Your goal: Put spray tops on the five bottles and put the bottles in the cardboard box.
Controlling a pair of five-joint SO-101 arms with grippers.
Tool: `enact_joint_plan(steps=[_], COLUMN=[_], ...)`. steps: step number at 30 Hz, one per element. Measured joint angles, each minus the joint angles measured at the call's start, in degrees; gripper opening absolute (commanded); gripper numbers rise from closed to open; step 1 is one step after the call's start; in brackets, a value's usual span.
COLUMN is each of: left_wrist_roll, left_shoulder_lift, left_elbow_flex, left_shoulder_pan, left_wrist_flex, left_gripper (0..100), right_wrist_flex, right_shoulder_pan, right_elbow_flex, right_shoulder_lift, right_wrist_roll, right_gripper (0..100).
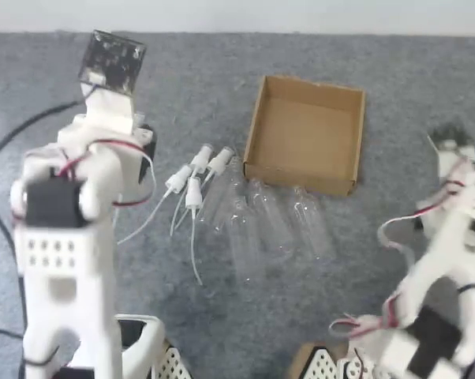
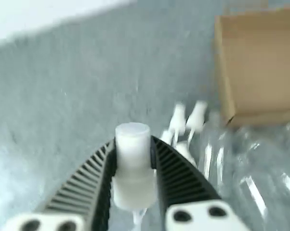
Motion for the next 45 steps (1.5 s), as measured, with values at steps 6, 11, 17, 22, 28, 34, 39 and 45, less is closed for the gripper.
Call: enact_joint_plan(steps=[6,11,17,22,28,34,39,45], left_wrist_roll=[10.9,18.7,24.1,27.2,32.0,40.4,42.0,42.0], left_shoulder_lift=[-8.0,-13.5,-17.8,-19.7,-20.4,-24.0,-25.8,-25.8], left_elbow_flex=[0.0,0.0,0.0,0.0,2.3,10.7,21.0,28.0], left_shoulder_pan=[4.8,5.7,5.5,5.5,4.7,-0.8,0.3,6.0], left_wrist_flex=[-3.9,-10.5,-18.1,-20.8,-21.0,-25.0,-37.3,-41.8], left_gripper=[1,1,1,1,1,1,1,1], right_wrist_flex=[1.7,1.5,-11.3,-20.0,-21.8,-32.6,-37.1,-37.5], right_shoulder_pan=[-24.8,-48.1,-63.4,-68.3,-70.5,-70.6,-70.8,-71.8], right_elbow_flex=[-0.6,-0.6,6.4,15.4,17.3,29.2,37.5,40.9], right_shoulder_lift=[-20.5,-25.9,-25.9,-25.9,-27.3,-37.1,-44.8,-50.0], right_wrist_roll=[-13.5,-21.2,-26.7,-27.1,-27.3,-29.7,-30.3,-30.4], right_gripper=[0.6,0.6,0.6,0.6,0.6,0.6,0.6,0.6])
